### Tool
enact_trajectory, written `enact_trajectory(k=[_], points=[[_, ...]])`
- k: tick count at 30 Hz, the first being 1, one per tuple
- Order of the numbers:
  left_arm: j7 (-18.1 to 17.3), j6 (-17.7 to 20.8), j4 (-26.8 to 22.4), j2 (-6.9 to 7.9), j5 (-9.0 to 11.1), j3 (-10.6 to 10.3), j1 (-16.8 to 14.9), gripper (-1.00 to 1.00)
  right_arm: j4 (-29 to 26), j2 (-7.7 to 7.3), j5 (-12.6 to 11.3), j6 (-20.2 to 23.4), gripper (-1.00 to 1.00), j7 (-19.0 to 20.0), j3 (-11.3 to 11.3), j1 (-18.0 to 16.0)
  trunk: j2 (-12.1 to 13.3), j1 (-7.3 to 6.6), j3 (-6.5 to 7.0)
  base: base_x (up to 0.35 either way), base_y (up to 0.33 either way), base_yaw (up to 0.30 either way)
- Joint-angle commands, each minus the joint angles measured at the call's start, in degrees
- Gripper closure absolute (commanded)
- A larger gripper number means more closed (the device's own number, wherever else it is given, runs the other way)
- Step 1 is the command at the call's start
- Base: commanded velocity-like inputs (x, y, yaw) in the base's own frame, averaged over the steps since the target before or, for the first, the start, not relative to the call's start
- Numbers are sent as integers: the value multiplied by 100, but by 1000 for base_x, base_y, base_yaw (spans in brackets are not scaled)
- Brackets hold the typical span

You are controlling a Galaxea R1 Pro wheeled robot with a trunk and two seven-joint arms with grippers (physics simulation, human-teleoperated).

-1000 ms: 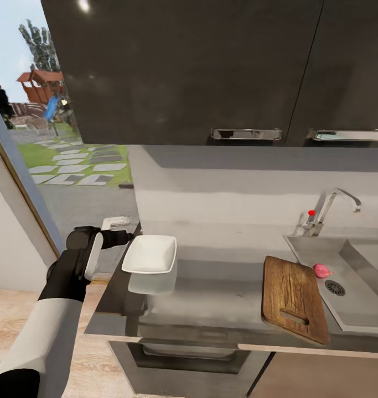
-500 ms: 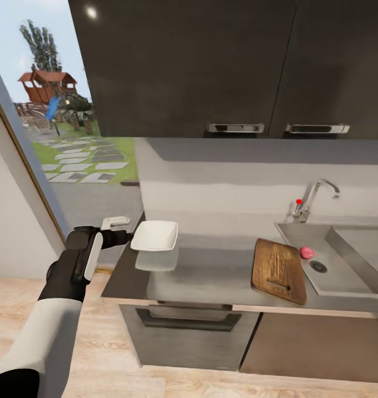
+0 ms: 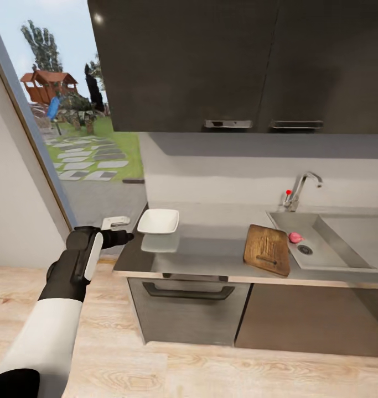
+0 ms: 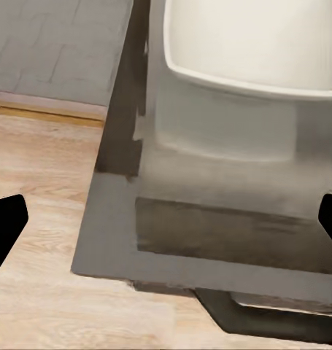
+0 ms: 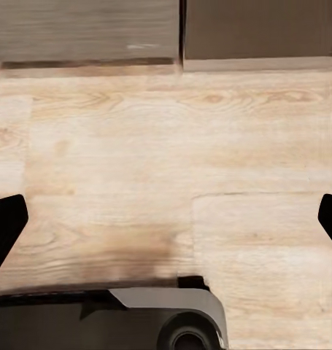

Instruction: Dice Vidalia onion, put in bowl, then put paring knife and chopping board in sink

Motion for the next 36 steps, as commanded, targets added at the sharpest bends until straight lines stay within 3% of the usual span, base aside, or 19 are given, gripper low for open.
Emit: enact_trajectory(k=[1,11,20,30,36], points=[[-9,25,-7,2,18,4,-5,-100,-7,8,-3,-11,-100,-14,-41,0,-13,0,-12,-338,0,0],[-16,33,-756,1,25,-2,32,-100,-7,9,-11,-12,-100,-102,-48,0,-13,0,-12,-338,0,0],[-18,28,-926,-10,26,-13,233,-100,-14,2,-17,-13,-100,-105,-48,0,-13,0,-12,-338,0,0],[-24,-58,-1036,-127,18,-48,943,-100,-25,2,-21,-13,-100,-105,-48,0,-13,0,-12,-338,0,0],[-22,-782,-1233,-125,18,-100,1643,-100,-31,2,-21,-13,-100,-105,-48,0,-13,0,-12,-338,0,0]])
